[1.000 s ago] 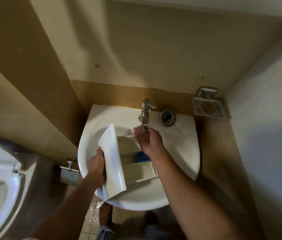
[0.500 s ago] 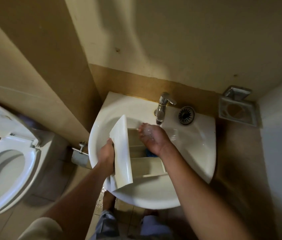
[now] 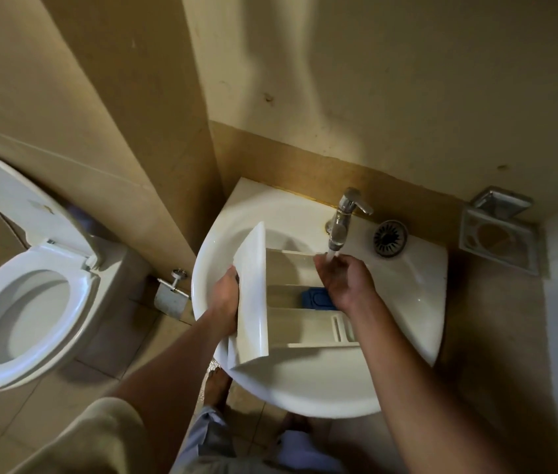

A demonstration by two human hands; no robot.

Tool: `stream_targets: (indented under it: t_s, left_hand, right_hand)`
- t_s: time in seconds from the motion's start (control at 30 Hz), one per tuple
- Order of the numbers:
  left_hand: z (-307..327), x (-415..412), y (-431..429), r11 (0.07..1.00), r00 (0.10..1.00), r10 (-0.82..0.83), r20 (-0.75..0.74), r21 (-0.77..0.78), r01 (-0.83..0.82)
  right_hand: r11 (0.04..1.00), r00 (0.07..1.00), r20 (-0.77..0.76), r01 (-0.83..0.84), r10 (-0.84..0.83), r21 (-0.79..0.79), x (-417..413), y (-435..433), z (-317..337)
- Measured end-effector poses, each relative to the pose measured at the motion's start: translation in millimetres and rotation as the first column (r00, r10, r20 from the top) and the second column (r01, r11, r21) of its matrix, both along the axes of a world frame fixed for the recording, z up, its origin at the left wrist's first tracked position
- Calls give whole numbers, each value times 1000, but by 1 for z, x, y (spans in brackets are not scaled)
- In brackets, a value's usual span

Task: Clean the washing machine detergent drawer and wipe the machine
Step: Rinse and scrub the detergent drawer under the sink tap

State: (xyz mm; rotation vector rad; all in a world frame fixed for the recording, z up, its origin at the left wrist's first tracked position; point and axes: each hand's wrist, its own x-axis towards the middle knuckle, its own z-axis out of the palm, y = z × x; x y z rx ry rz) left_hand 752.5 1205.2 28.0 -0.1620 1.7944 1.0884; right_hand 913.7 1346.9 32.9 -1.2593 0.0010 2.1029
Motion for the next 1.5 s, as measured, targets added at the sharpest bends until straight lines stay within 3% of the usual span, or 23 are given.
stream_targets:
  t_s: [0.2,0.27,0.33,0.4,0.47,0.53,0.57,0.6,0.67,0.7,0.77,0.83,0.9,1.03,1.1,1.17,1.2,1.27,1.33,1.37,1.4,1.43,1.5]
  left_hand:
    - [-2,-6,1,999,1000,25,-8,28,-25]
    - [0,-4,1,999,999,23,-23,35,-22]
    - [1,-2,2,999,999,19,-46,39,-18]
    - [2,-1,4,999,998,13,-56,35,-11]
    - [6,1,7,1000,999,-4,-38,26,5]
    - [8,3,10,999,1000,-20,-22,25,21]
    - [9,4,10,999,999,-25,-24,20,25]
    - [8,4,11,1000,999,-24,-31,20,24]
    - [5,3,9,999,999,-29,-44,16,30]
    - [4,2,8,999,998,-35,-45,12,36]
    - [2,0,7,999,999,-21,-45,22,23]
    - [1,-2,6,999,999,6,-37,38,-5]
    - [-1,-4,5,998,999,25,-29,57,-23]
    - [-2,-8,4,996,998,48,-40,76,-45]
    - [-1,-8,5,995,997,53,-58,86,-48]
    - [-2,-6,6,995,997,45,-70,89,-38]
    - [-3,-5,6,996,996,49,-71,80,-43]
    - [-2,-1,7,998,996,53,-65,50,-50]
    - [-1,1,9,999,997,31,-70,42,-28]
    - [1,1,10,999,998,20,-64,46,-17]
    - [2,1,10,999,998,13,-58,53,-10]
    - [3,0,10,998,998,5,-58,56,-2]
    - [2,-1,9,998,998,-7,-65,60,11]
  right_hand:
    - [1000,982,-189,-7,2,-28,-18,7,-3]
    - [985,980,-114,-153,162,84,-14,2,4]
    - [906,925,29,-376,378,193,-8,-13,17]
    - [765,814,181,-580,552,278,-10,-31,31]
    - [512,606,450,-796,656,324,-19,-42,41]
    - [241,351,725,-936,592,256,-25,-43,45]
    - [193,280,800,-959,531,207,-24,-41,45]
    - [242,281,828,-953,486,182,-21,-37,43]
    - [553,493,748,-808,445,203,-11,-26,36]
    - [715,648,639,-666,415,211,-5,-20,31]
    - [922,906,309,-350,288,167,5,-10,20]
    - [994,995,-13,-102,102,44,8,-3,9]
    - [999,988,-152,-15,9,-36,6,-3,-1]
    - [999,975,-223,-15,8,-28,3,-8,-15]
    - [992,965,-229,-121,126,34,3,-10,-10]
    - [934,940,-67,-320,333,161,0,-19,9]
    - [854,886,74,-461,457,241,-3,-26,21]
    - [578,661,393,-750,639,321,-9,-40,36]
    - [257,356,718,-934,597,249,-12,-48,38]
    - [188,249,834,-966,492,178,-11,-47,37]
    - [218,222,891,-965,397,143,-9,-42,36]
    - [332,279,899,-929,338,164,-6,-36,36]
    - [668,579,762,-693,290,271,0,-21,32]
